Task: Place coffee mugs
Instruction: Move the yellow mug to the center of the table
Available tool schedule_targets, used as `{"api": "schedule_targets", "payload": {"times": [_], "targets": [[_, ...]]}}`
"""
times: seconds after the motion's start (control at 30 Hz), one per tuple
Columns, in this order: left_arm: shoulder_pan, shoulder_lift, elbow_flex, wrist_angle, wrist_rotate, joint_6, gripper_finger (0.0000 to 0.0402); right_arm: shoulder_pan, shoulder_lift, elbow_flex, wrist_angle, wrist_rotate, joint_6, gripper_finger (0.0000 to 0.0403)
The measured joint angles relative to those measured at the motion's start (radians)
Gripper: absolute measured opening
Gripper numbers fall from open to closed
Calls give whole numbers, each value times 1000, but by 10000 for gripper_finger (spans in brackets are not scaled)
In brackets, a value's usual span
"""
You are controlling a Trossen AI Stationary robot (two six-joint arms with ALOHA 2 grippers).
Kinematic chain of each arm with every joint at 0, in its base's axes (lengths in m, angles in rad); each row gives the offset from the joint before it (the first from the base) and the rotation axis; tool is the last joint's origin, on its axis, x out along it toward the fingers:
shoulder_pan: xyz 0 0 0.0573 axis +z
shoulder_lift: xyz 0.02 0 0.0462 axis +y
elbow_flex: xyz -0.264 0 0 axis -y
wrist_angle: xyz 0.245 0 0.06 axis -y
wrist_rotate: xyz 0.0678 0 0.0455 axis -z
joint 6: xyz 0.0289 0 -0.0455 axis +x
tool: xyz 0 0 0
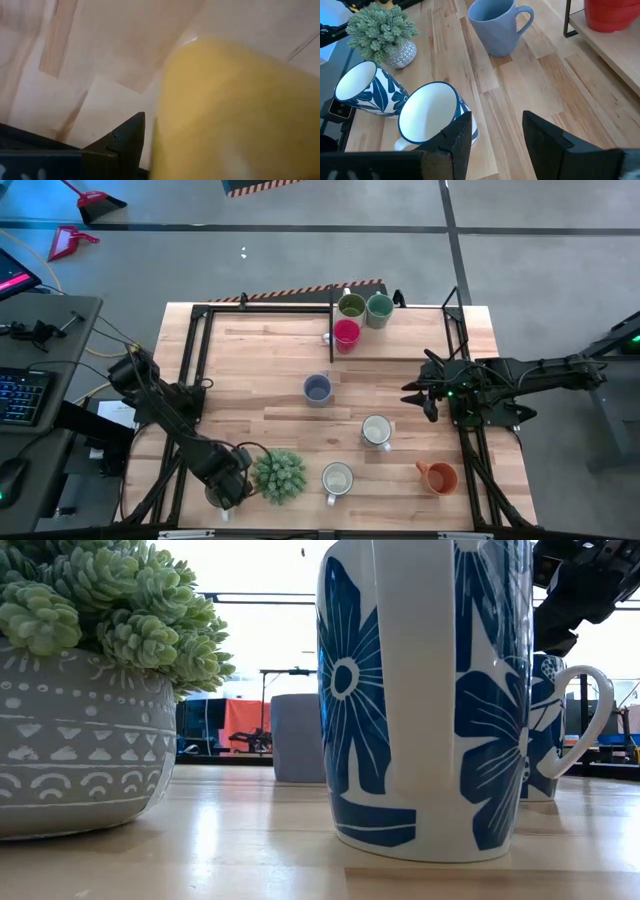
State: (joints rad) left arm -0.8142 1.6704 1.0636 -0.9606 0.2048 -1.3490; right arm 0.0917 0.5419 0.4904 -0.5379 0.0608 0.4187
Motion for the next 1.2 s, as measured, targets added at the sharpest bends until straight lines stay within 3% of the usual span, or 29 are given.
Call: {"api": "schedule_targets", "payload": {"times": [0.23, 0.53, 0.8, 1.03, 1.2], "targets": [[4, 2, 0, -6, -6, 8, 156, 0, 0, 0, -4, 0, 0, 154], [5, -1, 1, -63, -30, 18, 15, 0, 0, 0, -27, 1, 0, 154], [9, -55, -9, -215, -44, 62, 14, 0, 1, 0, -77, 1, 30, 154], [41, -217, -7, -277, -85, 26, 14, 0, 1, 0, -108, 0, 27, 154], [140, -330, -6, -304, -187, 29, 14, 0, 1, 0, -143, 38, 18, 154]]}}
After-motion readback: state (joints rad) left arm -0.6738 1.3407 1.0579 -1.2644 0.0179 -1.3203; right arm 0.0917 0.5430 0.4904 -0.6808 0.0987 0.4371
